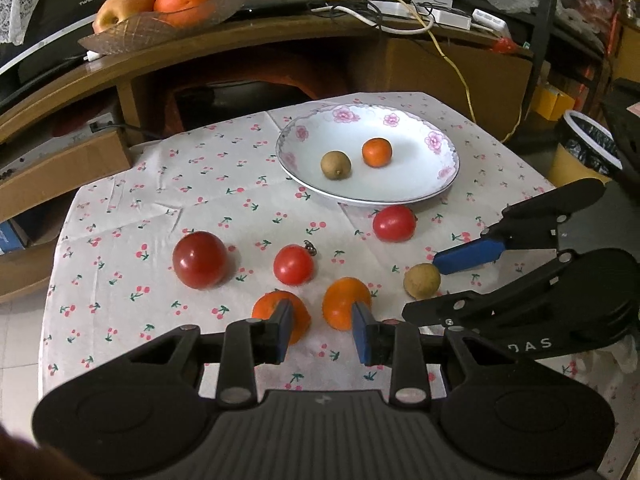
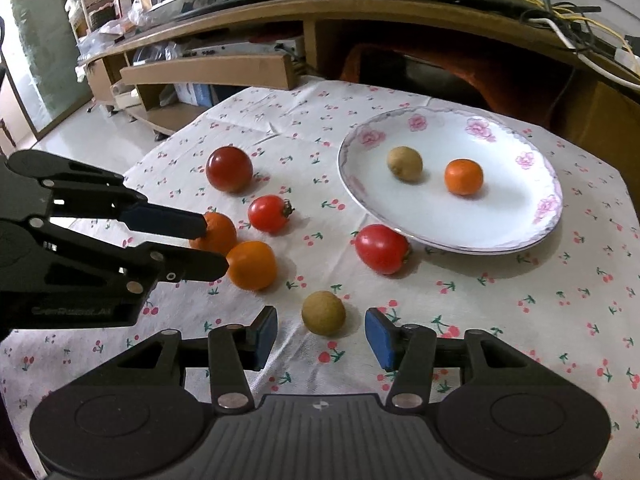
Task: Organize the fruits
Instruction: 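Move both tools back toward the fruits on the cloth, then grasp a tangerine with the left tool while the right tool grasps a kiwi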
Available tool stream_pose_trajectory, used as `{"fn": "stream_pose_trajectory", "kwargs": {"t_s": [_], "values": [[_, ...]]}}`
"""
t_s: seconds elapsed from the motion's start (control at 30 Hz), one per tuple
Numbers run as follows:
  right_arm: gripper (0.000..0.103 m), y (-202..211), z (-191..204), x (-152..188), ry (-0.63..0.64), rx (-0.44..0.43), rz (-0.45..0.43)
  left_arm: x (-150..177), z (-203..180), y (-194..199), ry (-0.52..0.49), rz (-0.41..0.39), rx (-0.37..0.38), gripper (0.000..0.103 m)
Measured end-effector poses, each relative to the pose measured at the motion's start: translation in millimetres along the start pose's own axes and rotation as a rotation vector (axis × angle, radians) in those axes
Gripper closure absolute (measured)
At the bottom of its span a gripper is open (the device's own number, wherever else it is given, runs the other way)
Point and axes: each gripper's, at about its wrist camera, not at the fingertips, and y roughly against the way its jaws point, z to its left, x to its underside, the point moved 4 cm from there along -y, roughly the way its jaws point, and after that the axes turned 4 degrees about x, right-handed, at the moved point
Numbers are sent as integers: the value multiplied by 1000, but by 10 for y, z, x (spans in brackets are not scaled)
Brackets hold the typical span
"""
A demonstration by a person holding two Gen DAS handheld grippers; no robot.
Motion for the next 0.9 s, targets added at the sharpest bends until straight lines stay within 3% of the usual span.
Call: {"fn": "stream_pose_trajectory", "kwargs": {"t_s": [0.37, 0.53, 0.7, 0.9], "values": [[55, -48, 43, -22, 29, 14, -7, 47, 164, -30, -14, -4, -52, 65], [67, -50, 40, -28, 33, 25, -6, 58, 196, -107, -14, 3, -46, 60], [70, -39, 17, -25, 25, 27, -6, 89, 204, -258, -26, 36, -54, 60], [70, -30, 10, -15, 35, 29, -11, 68, 202, -288, -9, 18, -59, 61]]}}
